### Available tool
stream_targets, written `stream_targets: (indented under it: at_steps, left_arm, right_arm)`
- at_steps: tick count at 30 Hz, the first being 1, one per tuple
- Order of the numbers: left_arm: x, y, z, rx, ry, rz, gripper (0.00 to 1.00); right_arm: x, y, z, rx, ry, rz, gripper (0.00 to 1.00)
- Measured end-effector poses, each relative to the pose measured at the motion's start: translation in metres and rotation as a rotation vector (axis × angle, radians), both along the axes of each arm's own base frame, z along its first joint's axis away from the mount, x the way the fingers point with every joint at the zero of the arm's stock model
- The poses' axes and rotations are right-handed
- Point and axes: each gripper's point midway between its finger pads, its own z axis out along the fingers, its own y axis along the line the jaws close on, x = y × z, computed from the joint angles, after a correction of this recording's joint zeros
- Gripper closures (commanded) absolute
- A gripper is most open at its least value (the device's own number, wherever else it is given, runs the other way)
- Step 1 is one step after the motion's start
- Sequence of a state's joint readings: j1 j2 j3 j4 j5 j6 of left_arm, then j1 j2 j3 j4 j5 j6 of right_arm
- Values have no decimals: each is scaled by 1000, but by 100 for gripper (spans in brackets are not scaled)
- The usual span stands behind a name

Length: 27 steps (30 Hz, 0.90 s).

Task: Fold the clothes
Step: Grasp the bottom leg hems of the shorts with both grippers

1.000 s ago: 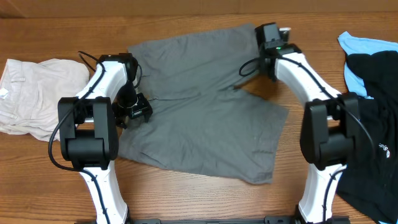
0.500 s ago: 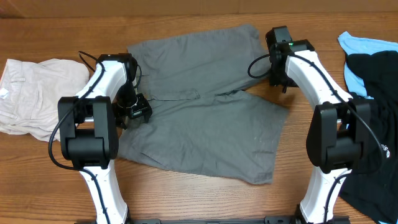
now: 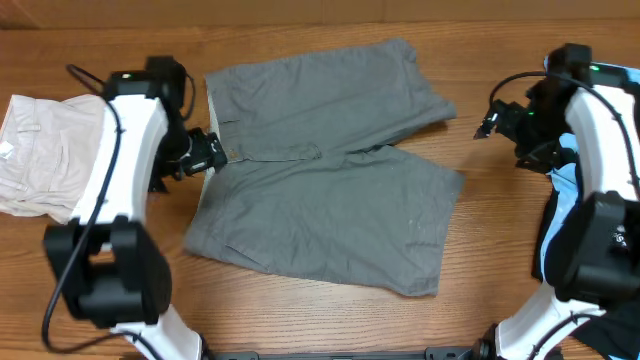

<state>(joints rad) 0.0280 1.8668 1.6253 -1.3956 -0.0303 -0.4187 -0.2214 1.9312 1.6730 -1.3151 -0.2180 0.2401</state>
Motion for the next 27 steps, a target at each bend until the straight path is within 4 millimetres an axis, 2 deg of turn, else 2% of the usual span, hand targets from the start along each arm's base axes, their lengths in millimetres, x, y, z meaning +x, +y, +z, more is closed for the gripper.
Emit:
stream_targets:
  at_steps: [3, 7, 9, 13, 15, 17, 22, 27]
  left_arm:
    - [-13, 0, 12, 0, 22, 0, 0]
    - [-24, -1, 3, -2, 70, -8, 2]
    - [-32, -1, -6, -5, 102, -16, 2]
    - [-47, -5, -38, -34, 129, -52, 1]
    - [-63, -10, -52, -59, 134, -68, 1]
    - [-66, -13, -56, -75, 86, -75, 1]
    - [-80, -24, -64, -130, -26, -74, 1]
    - [-95, -28, -84, -149, -35, -44, 3]
  right_arm:
    - [-14, 10, 8, 49, 31, 23, 0]
    - [-24, 17, 9, 81, 65, 41, 0]
    - [-30, 19, 7, 88, 75, 45, 0]
    - [-50, 24, 2, 93, 82, 45, 0]
    - [-70, 29, 4, 93, 73, 34, 0]
    - [-80, 33, 6, 90, 47, 28, 0]
    - [-124, 55, 3, 93, 40, 22, 0]
    - [-147, 74, -6, 110, 52, 32, 0]
